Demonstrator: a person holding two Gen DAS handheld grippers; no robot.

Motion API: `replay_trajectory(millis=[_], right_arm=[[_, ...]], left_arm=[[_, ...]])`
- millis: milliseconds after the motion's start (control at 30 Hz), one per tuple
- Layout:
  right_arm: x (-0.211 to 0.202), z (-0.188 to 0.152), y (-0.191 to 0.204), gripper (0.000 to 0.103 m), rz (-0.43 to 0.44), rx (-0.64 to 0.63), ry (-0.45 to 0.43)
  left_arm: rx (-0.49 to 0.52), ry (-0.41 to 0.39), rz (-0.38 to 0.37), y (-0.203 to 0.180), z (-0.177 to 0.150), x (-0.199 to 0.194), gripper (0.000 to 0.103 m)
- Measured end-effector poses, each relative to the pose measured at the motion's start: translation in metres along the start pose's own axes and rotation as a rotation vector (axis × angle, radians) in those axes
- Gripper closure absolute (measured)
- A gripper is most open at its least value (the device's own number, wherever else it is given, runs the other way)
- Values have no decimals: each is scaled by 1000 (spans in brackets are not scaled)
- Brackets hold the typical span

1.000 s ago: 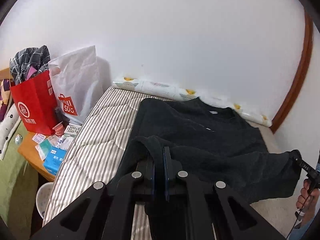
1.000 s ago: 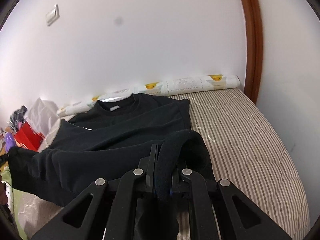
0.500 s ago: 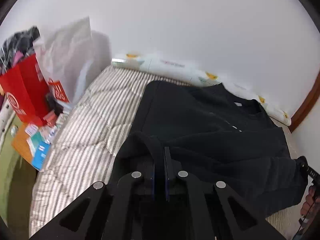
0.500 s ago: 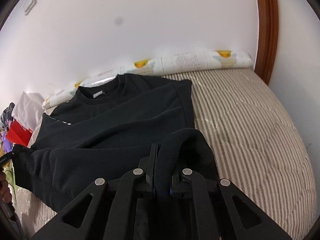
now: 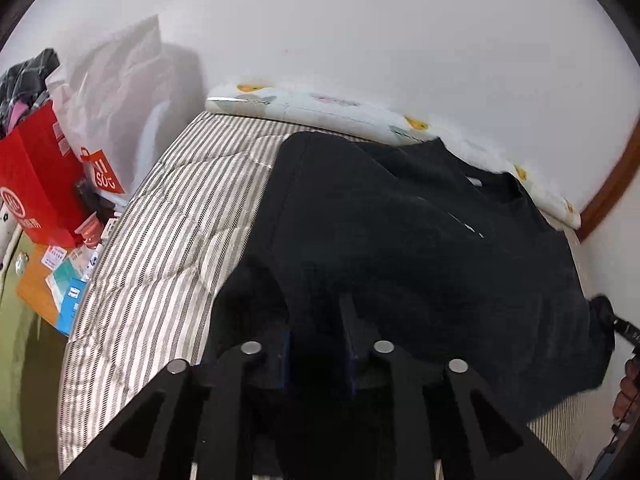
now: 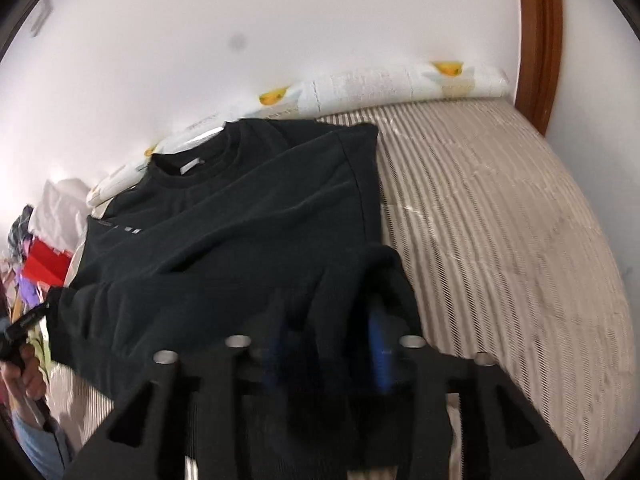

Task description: Fold small clothes

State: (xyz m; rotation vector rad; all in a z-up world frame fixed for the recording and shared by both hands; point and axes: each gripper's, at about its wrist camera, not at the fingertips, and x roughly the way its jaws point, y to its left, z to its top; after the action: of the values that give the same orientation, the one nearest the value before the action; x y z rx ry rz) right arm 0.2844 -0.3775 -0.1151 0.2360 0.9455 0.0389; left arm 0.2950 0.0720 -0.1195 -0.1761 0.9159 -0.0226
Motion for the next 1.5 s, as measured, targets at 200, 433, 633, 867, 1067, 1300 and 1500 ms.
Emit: replay_trajectory(millis=[200,433,633,867,1067,1300,1500], right_arm=[[-48,-37,-12,53,-66,-35,-81],[-42,-71,-45,53,-82,78,-42],[-25,-78,-54,53,-21,135,-32],[-11,-72,-53,53,25,170,-27],[-2,-67,-55,53,72,204,-19],[-2,-66,-40,81,97,169,-40],[-15,-70,-34,84,87,155,-48]], left_arm=[[20,-24,-52,6,-29,-32,47],[-9,13,-51,31,-73,-49,47],[-103,57,-62,54,-92,-38,47],[-136,61,-84,56,-84,-18,47],[-115,43,-71,41,-75,-8,49],[-150,31,-102,37,-77,-8,86],[-102,4,-76,31,-81,-24,90]])
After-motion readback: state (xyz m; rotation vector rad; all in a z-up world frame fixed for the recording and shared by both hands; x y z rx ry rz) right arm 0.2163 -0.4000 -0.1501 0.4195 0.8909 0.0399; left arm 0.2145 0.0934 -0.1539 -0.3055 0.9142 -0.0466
